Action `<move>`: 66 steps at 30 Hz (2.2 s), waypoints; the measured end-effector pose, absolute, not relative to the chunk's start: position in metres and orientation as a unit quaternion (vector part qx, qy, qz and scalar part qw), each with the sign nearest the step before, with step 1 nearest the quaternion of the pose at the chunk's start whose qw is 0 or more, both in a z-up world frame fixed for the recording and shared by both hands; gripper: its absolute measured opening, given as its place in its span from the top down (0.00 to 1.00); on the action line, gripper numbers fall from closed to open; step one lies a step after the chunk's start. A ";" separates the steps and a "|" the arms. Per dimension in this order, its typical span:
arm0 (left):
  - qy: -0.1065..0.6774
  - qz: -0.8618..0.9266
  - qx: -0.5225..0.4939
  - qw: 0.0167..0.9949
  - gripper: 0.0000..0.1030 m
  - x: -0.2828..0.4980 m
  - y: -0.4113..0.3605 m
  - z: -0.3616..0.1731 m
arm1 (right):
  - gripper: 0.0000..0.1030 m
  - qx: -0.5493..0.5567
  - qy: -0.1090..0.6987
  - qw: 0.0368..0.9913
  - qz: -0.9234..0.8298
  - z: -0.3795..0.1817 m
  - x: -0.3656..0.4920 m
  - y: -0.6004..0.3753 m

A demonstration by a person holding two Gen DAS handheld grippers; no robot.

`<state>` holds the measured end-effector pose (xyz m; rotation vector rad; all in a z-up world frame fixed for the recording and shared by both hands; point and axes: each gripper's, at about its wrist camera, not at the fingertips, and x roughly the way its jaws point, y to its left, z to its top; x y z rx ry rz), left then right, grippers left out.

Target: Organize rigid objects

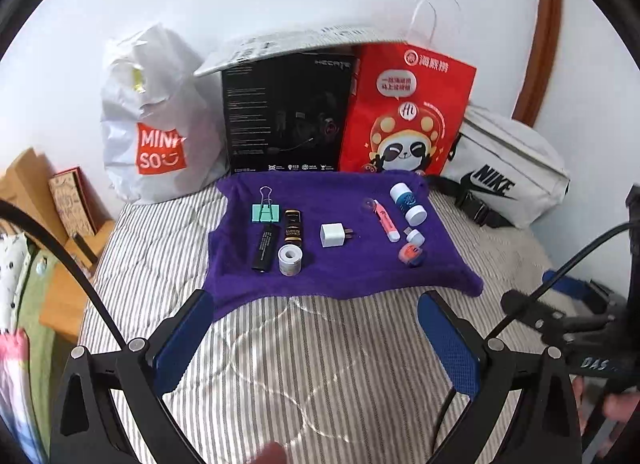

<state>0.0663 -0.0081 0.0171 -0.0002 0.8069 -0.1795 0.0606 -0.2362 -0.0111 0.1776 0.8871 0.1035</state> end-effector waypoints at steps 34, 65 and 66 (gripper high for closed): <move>0.406 -0.070 0.001 0.911 0.00 0.036 -0.002 0.020 | 0.00 0.048 0.422 0.906 0.006 0.015 0.020 -0.240; 0.411 -0.064 0.017 0.909 0.00 0.034 -0.005 0.018 | 0.00 0.051 0.421 0.906 0.007 0.017 0.018 -0.238; 0.411 -0.065 0.017 0.909 0.00 0.035 -0.005 0.018 | 0.00 0.052 0.421 0.905 0.007 0.017 0.019 -0.239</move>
